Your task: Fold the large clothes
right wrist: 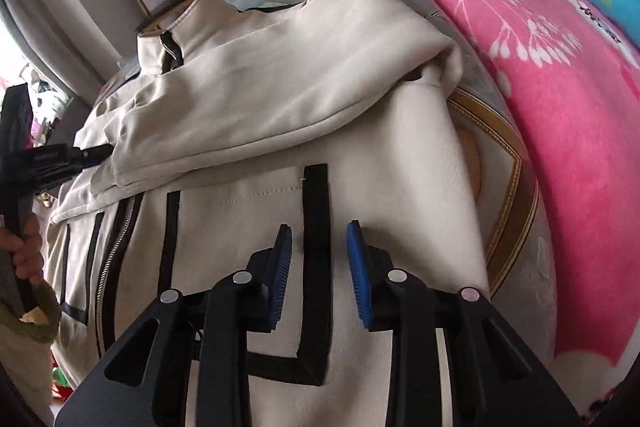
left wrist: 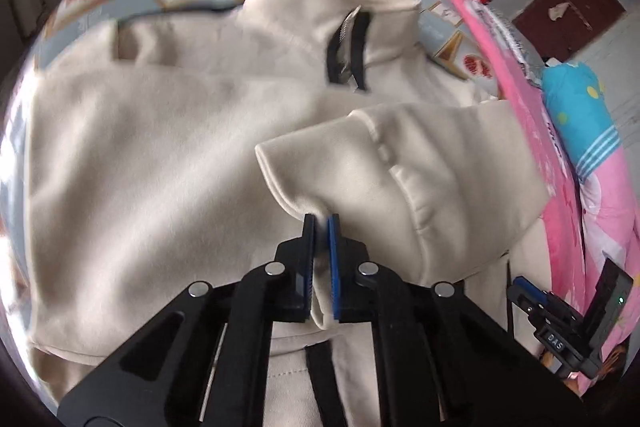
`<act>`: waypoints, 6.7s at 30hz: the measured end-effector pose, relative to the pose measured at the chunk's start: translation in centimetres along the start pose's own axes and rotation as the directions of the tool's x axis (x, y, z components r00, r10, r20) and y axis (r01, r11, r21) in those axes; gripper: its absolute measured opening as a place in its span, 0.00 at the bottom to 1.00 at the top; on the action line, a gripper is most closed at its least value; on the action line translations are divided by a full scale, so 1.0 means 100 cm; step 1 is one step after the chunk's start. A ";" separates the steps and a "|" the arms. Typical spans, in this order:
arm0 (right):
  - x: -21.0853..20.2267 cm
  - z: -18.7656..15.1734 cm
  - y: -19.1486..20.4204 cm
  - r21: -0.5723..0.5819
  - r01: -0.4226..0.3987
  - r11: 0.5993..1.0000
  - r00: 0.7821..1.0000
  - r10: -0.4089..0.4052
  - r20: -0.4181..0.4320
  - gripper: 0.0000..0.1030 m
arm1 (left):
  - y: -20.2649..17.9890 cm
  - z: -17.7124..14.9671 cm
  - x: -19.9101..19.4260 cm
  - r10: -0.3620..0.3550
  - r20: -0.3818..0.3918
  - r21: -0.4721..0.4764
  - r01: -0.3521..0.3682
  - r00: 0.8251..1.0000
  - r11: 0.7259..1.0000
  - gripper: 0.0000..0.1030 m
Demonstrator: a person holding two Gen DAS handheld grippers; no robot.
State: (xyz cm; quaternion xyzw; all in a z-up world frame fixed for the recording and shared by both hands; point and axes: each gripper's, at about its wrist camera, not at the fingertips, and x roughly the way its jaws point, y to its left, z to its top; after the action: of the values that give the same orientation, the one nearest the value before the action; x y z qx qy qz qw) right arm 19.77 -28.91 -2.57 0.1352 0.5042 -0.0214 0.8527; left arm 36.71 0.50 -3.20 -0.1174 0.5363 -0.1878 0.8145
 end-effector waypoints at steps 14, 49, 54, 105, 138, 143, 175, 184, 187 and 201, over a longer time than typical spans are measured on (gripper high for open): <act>-0.004 -0.010 -0.002 -0.014 0.003 1.000 1.000 -0.003 0.019 0.25 | 0.083 0.028 -0.125 0.094 0.172 -0.121 -0.074 0.981 0.990 0.05; 0.082 0.183 -0.021 0.062 0.003 0.998 0.998 0.002 -0.071 0.18 | 0.089 -0.013 -0.039 0.287 0.092 0.091 -0.295 0.954 0.951 0.09; 0.072 0.188 -0.003 -0.052 0.075 0.996 0.997 -0.075 -0.011 0.06 | 0.089 -0.017 -0.041 0.274 0.115 0.109 -0.286 0.955 0.952 0.09; -0.036 -0.079 0.075 -0.215 0.089 0.973 0.995 -0.096 -0.022 0.71 | -0.022 -0.176 -0.057 0.283 0.043 0.289 -0.283 0.958 0.914 0.77; -0.025 -0.097 0.072 -0.218 0.124 0.968 0.991 -0.130 -0.014 0.94 | -0.021 -0.186 -0.055 0.311 0.038 0.292 -0.308 0.950 0.905 0.93; -0.025 -0.096 0.071 -0.214 0.126 0.969 0.991 -0.134 -0.023 0.94 | -0.022 -0.185 -0.054 0.310 0.015 0.301 -0.300 0.951 0.905 0.93; -0.050 -0.114 0.091 -0.265 0.043 0.963 0.999 -0.036 0.032 0.94 | -0.010 -0.192 -0.080 0.324 0.062 0.239 -0.329 0.944 0.914 0.94; -0.049 -0.133 0.099 -0.343 0.059 0.937 0.998 -0.043 0.052 0.94 | 0.039 -0.255 -0.162 0.384 0.134 0.130 -0.401 0.913 0.907 0.94; -0.048 -0.136 0.103 -0.384 0.081 0.920 0.996 -0.066 0.051 0.94 | 0.045 -0.278 -0.173 0.379 0.129 0.125 -0.394 0.916 0.910 0.93; -0.047 -0.136 0.103 -0.356 0.098 0.929 0.995 -0.093 0.032 0.94 | 0.072 -0.313 -0.160 0.213 0.056 0.007 -0.213 0.976 0.977 0.50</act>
State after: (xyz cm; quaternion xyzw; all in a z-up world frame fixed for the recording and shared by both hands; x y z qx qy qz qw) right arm 7.63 -16.07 -2.58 -0.0466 0.4996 0.0279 0.8645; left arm 3.63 14.22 -5.23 -0.0589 0.5220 -0.0996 0.8450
